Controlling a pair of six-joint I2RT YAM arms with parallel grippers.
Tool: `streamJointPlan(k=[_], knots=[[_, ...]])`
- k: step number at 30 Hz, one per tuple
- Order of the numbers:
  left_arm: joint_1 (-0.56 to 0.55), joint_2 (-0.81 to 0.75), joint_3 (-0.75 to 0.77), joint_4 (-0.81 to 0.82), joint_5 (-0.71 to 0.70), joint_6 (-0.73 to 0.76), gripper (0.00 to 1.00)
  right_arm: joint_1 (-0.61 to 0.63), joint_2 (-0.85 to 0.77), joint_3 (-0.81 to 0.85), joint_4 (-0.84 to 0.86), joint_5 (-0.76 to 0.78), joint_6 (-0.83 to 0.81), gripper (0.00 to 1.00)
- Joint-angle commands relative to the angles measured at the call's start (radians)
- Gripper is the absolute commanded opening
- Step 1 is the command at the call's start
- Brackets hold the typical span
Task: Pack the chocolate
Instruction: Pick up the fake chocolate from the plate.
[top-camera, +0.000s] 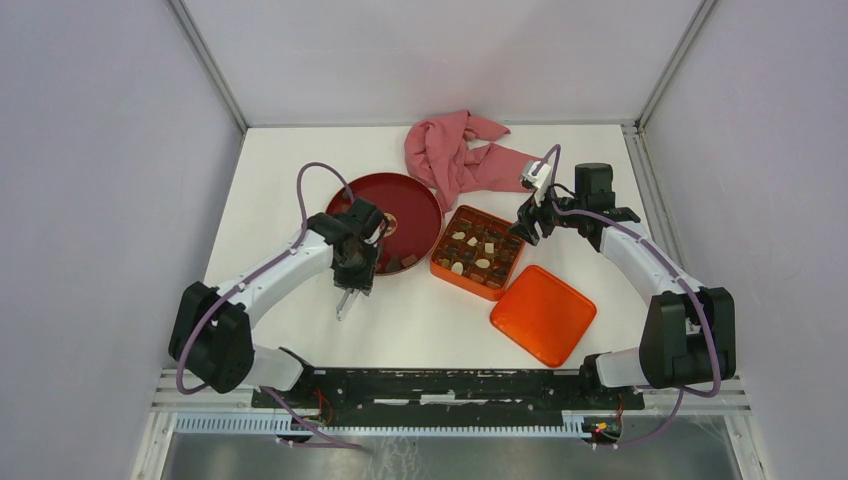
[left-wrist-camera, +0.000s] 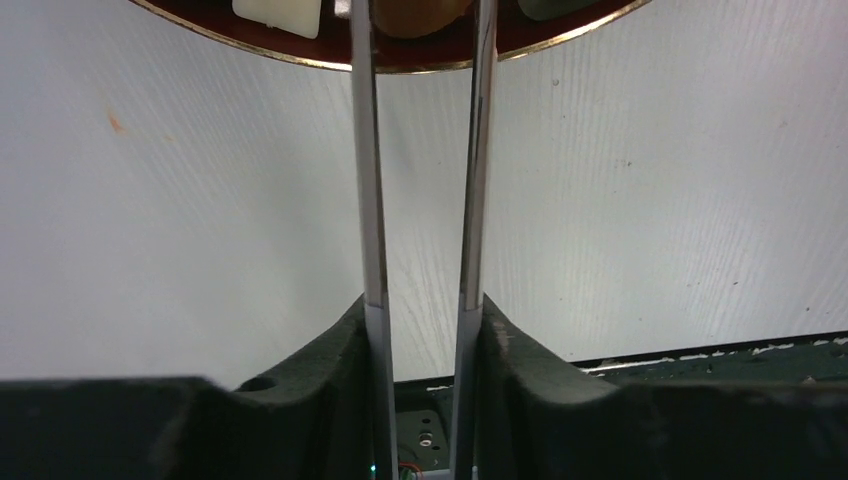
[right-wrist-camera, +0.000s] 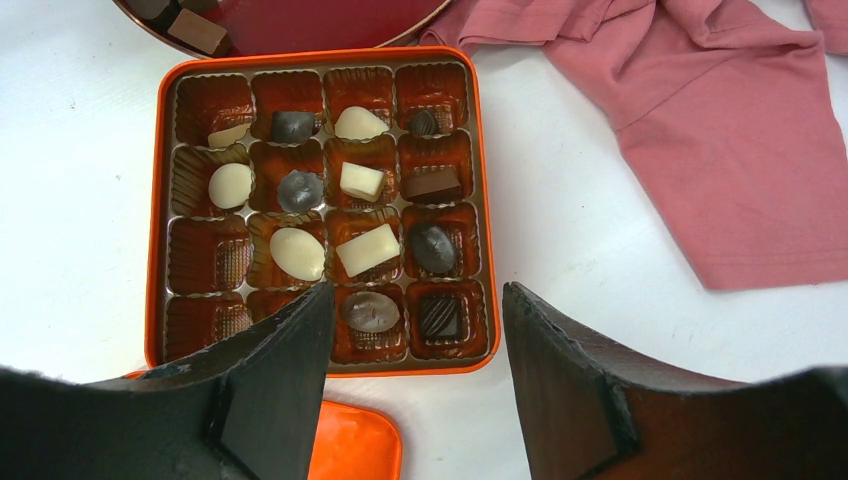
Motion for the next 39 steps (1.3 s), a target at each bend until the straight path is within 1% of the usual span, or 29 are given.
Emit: streamJointPlan(k=[1,2,3,4,10,18,25,30,39], knots=[[0.007,0.014,0.043,0.006,-0.025,0.054,0.29,0.003,0.001,0.038,0.01,-0.017,-0.014,0.68],[0.008,0.015,0.044,0.007,-0.026,0.053,0.19,0.003,0.001,0.038,0.009,-0.017,-0.015,0.69],[0.007,0.013,0.046,0.006,-0.03,0.051,0.07,0.002,0.001,0.038,0.009,-0.017,-0.015,0.68],[0.007,0.007,0.047,0.008,-0.032,0.047,0.02,0.002,0.001,0.038,0.01,-0.016,-0.016,0.68],[0.007,-0.052,0.069,-0.005,-0.028,0.037,0.02,0.002,0.005,0.038,0.009,-0.018,-0.015,0.68],[0.008,-0.068,0.066,-0.012,-0.028,0.037,0.02,0.002,0.003,0.037,0.009,-0.017,-0.015,0.68],[0.007,-0.108,0.081,0.005,0.02,0.034,0.02,0.002,0.002,0.037,0.009,-0.017,-0.015,0.68],[0.007,-0.154,0.099,0.01,0.076,0.028,0.02,0.002,0.002,0.037,0.009,-0.017,-0.015,0.68],[0.006,-0.252,0.077,0.064,0.273,0.01,0.02,0.003,0.004,0.037,0.01,-0.018,-0.014,0.68]])
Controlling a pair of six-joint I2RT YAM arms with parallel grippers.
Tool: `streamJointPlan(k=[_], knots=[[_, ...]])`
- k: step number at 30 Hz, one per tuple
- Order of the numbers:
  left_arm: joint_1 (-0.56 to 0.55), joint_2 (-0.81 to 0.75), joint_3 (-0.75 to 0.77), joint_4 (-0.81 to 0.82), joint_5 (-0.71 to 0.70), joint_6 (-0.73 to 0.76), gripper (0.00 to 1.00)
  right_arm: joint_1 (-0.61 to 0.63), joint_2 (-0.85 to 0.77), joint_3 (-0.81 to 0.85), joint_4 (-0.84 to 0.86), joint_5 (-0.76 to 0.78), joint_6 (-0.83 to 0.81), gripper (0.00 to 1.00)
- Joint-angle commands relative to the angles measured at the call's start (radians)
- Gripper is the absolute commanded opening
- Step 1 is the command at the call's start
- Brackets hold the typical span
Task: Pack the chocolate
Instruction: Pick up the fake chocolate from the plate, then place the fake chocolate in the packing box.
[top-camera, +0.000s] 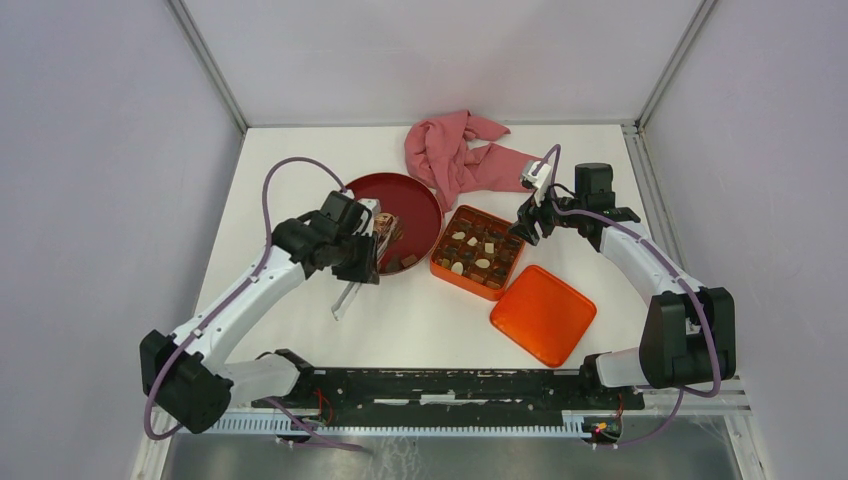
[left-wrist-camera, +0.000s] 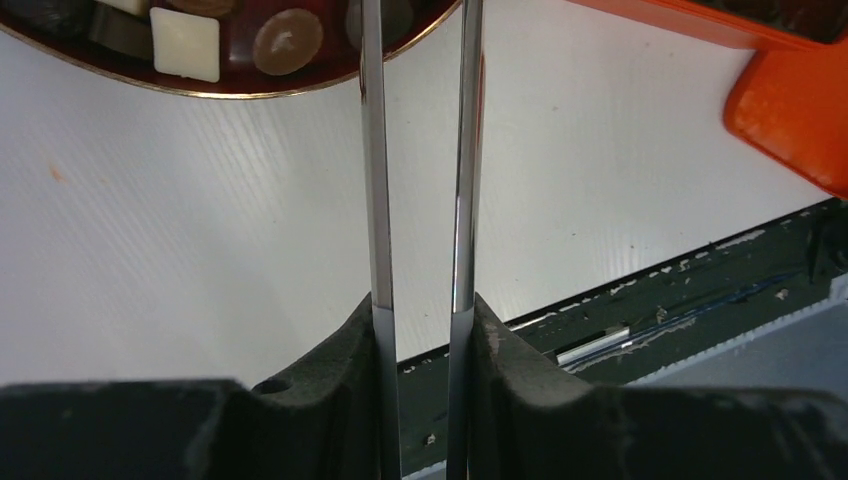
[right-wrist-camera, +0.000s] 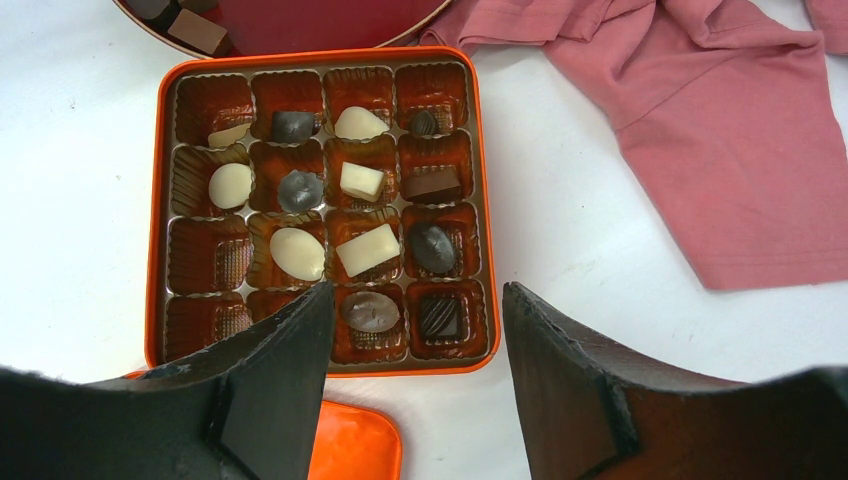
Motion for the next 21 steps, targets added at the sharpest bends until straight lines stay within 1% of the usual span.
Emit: streamJointPlan(k=[1,5,8,16,21], knots=[[0.005,-0.064,0.018,0.078,0.144,0.001,0.02,0.002,0.005,0.037,0.01,-0.017,-0.013,0.68],[-0.018,-0.092,0.012,0.119,0.213,-0.002,0.02,0.003,0.005,0.036,0.011,-0.015,-0.014,0.68],[-0.083,-0.091,0.009,0.144,0.222,-0.009,0.02,0.003,0.005,0.037,0.011,-0.015,-0.013,0.68],[-0.266,-0.007,0.009,0.244,0.193,-0.067,0.02,0.003,0.005,0.037,0.011,-0.012,-0.014,0.68],[-0.323,0.064,0.038,0.26,0.152,-0.077,0.02,0.002,0.005,0.037,0.01,-0.013,-0.015,0.68]])
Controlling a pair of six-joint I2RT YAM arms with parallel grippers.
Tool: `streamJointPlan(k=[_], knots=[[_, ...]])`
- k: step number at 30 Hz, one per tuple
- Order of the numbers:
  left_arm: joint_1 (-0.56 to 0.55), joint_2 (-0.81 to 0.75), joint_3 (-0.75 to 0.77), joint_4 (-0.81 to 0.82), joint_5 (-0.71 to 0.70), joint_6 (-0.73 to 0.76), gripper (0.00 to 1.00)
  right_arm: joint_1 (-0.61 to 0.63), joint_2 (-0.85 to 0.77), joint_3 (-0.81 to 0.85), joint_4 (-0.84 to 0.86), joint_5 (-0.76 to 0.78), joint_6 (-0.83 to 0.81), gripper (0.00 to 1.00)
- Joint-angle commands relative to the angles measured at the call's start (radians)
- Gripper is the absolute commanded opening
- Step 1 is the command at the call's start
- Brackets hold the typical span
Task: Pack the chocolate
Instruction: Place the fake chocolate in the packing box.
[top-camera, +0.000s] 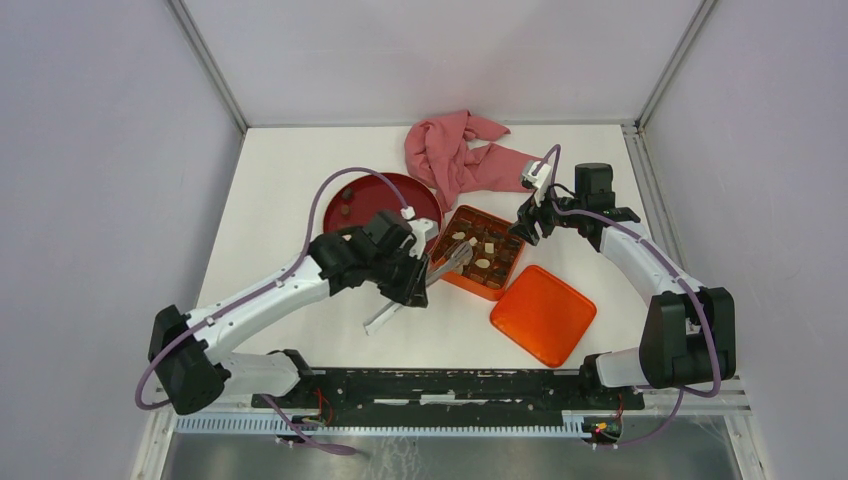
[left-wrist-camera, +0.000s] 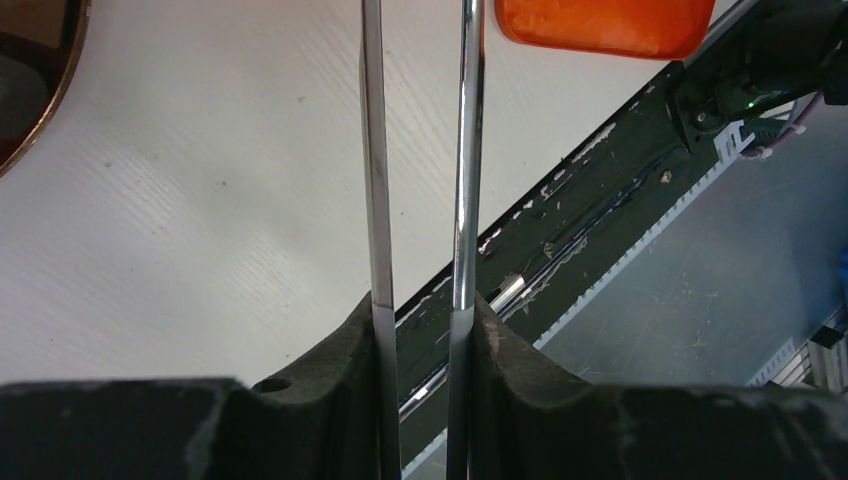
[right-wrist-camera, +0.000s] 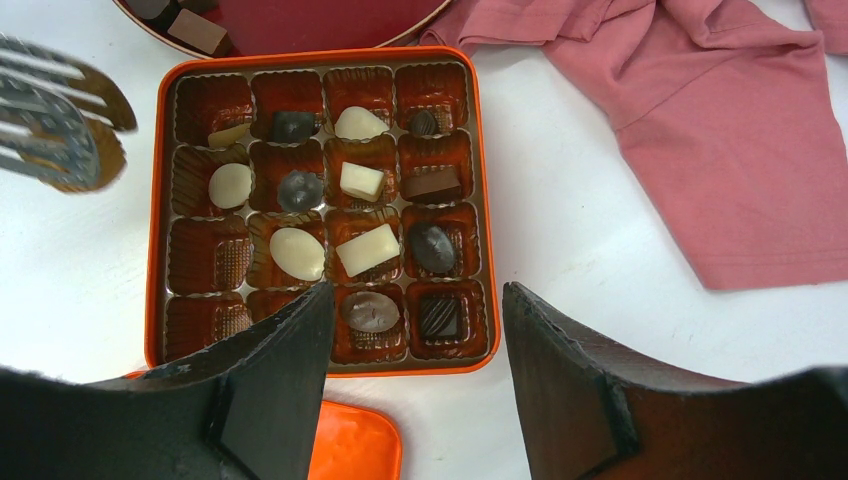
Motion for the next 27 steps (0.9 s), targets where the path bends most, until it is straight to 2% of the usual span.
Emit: streamJointPlan(k=[1,10,20,23,27], knots=[[-0.036,0.049,0.046,0.077,-0.022,-0.04,0.02,0.002,0.004,0.037,0.011,-0.013,-0.015,0.68],[-0.095,0.176,0.095,0.08,-0.047,-0.033,0.02,0.002,0.005,0.037,0.009,-0.013,-0.016,0.68],[-0.111,0.247,0.14,0.06,-0.071,-0.017,0.03,0.003,0.006,0.038,0.01,-0.015,-0.018,0.68],[-0.114,0.261,0.146,0.053,-0.076,-0.016,0.05,0.003,0.005,0.038,0.007,-0.015,-0.018,0.68],[-0.121,0.275,0.153,0.04,-0.088,-0.014,0.13,0.003,0.006,0.038,0.008,-0.016,-0.018,0.68]])
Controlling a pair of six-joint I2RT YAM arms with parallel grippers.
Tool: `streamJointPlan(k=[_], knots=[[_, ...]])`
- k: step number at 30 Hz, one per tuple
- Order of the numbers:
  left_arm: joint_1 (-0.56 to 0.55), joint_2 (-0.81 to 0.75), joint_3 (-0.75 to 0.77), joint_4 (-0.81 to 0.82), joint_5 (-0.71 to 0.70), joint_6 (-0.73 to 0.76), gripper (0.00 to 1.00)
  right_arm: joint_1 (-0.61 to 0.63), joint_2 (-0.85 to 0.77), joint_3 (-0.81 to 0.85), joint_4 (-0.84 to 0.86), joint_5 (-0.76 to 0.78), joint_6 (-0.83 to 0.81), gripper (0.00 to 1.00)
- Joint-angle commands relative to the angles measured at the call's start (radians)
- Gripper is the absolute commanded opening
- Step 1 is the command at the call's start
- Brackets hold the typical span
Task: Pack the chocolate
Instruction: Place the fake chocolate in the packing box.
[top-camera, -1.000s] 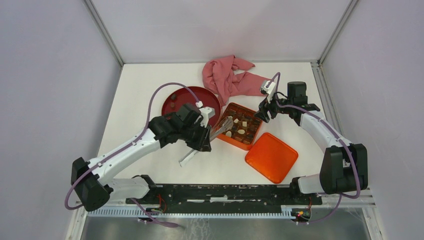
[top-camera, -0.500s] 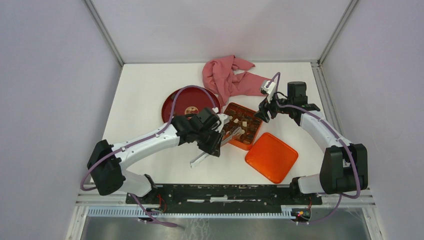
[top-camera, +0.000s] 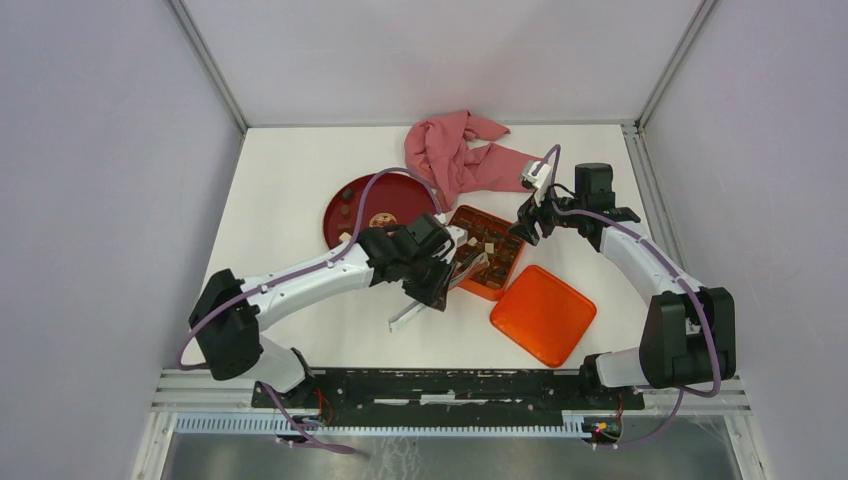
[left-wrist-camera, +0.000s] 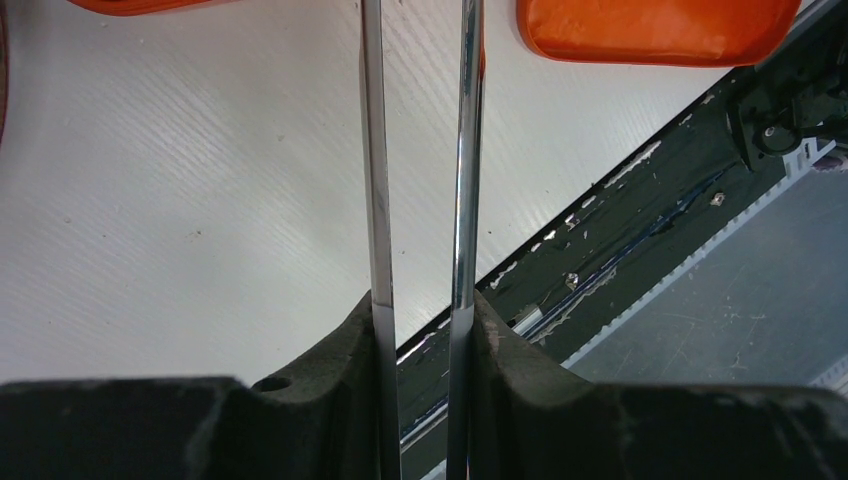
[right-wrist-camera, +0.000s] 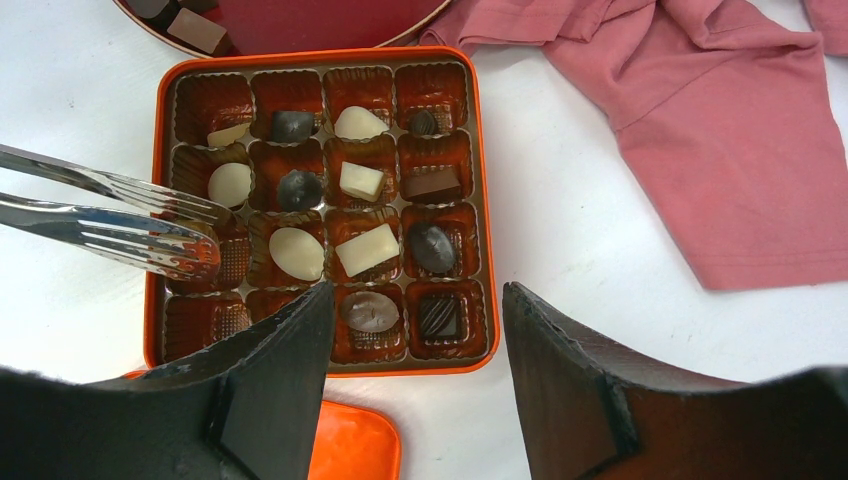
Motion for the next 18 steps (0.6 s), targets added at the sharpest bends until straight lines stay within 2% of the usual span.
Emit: streamJointPlan(k=[1,7,18], knots=[[-0.015,0.011,0.053,0.008,-0.023,-0.002,0.15,0.003,0.006,0.038,0.008,-0.016,-0.015,0.68],[-0.023,0.021,0.052,-0.003,-0.035,-0.003,0.26,0.003,0.005,0.038,0.008,-0.017,-0.015,0.68],[-0.028,0.036,0.054,-0.026,-0.075,-0.008,0.39,0.002,0.004,0.038,0.007,-0.017,-0.016,0.68]])
